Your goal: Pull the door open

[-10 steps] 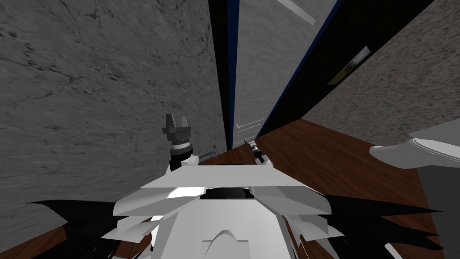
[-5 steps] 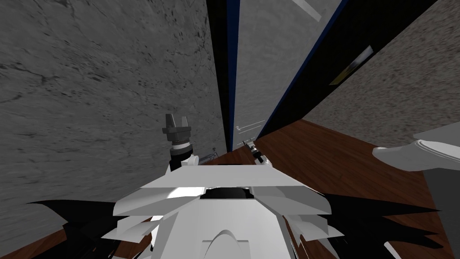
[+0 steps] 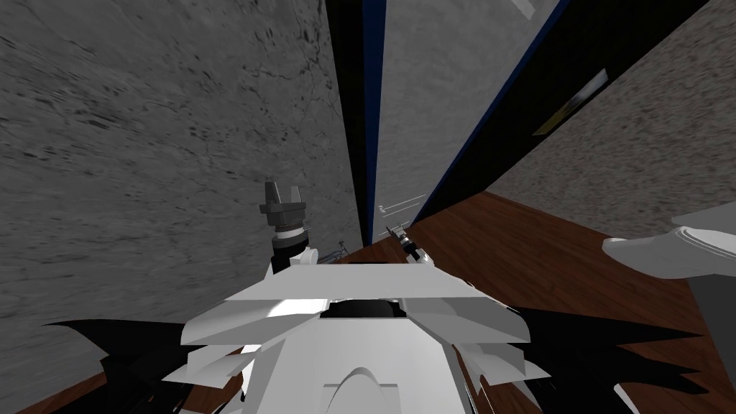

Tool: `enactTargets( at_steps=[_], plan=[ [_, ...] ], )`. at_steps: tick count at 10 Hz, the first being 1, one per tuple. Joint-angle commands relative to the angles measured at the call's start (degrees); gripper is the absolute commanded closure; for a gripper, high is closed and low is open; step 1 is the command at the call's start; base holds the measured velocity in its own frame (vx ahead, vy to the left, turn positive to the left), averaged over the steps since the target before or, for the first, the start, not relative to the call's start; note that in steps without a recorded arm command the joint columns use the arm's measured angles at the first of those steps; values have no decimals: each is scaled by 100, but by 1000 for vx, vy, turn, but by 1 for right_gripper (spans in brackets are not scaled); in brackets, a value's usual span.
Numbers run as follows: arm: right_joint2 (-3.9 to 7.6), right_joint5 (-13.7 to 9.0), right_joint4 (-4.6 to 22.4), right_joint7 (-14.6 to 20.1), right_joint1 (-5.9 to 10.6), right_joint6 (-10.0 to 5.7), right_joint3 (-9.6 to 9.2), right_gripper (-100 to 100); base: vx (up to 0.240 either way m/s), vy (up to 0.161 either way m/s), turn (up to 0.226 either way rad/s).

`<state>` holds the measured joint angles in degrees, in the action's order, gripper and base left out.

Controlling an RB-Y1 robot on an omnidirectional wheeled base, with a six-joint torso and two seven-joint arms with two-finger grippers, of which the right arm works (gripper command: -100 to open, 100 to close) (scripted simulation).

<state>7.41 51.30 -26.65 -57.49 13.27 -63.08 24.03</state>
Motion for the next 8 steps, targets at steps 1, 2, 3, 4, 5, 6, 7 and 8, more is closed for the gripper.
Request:
enactTargets(
  at_steps=[1,2,3,4,5,6,7,8],
  plan=[
    [71,-266,-7,-71,-42,73,-84,-100,-6,30,181],
    [71,-266,-23,-71,-42,73,-84,-100,-16,29,101],
    [71,-266,-7,-71,-42,73,-84,-100,-17,17,-6],
    [143,-534,-15,-144,-85,148,-173,-100,-18,34,200],
    [184,-704,-20,-187,-110,191,-225,-100,-12,42,215],
    [229,-877,-25,-234,-136,239,-283,-100,-1,38,167],
    [274,-1065,-30,-283,-163,288,-344,-100,14,37,176],
    [274,-1065,-30,-283,-163,288,-344,-100,16,18,62]
  ],
)
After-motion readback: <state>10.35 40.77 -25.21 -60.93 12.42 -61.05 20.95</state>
